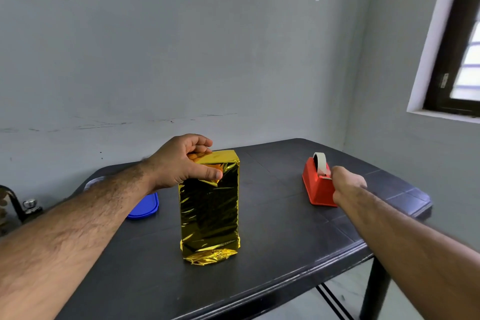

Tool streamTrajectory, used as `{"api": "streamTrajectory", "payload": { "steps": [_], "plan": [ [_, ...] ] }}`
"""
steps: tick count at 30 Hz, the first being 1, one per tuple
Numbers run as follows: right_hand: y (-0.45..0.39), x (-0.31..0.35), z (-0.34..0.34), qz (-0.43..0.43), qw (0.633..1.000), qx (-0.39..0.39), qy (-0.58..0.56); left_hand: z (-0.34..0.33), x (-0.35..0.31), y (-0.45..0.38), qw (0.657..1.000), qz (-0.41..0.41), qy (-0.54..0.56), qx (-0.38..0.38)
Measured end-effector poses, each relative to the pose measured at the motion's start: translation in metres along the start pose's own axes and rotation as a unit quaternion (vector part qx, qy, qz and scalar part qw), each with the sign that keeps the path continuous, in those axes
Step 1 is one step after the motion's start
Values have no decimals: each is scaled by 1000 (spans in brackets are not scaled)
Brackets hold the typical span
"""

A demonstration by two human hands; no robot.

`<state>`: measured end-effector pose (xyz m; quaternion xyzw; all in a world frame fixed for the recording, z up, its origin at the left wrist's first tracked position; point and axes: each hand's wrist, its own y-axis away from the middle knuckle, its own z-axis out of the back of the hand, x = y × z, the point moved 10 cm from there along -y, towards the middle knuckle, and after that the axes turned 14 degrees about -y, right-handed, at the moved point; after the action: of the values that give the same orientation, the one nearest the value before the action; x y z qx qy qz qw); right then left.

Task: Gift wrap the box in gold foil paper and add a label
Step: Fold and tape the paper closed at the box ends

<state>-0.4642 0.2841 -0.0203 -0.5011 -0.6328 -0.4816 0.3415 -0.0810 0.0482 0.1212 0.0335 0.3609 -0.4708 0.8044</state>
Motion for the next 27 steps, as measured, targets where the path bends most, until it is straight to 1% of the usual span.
{"api": "streamTrajectory", "payload": {
  "steps": [7, 14, 23, 27],
  "plan": [
    [7, -15, 12, -1, 1000, 4, -9, -4, -5, 0, 1000, -2, -2, 1],
    [14, -17, 21, 5, 999, -34, 12, -3, -6, 1, 1000, -5, -18, 4],
    [17, -27, 24, 9, 1000, -26, 5, -1, -9, 2, 1000, -7, -30, 3],
    [16, -31, 25, 1, 999, -21, 38, -2, -7, 1, 999, -5, -33, 4]
  ]
}}
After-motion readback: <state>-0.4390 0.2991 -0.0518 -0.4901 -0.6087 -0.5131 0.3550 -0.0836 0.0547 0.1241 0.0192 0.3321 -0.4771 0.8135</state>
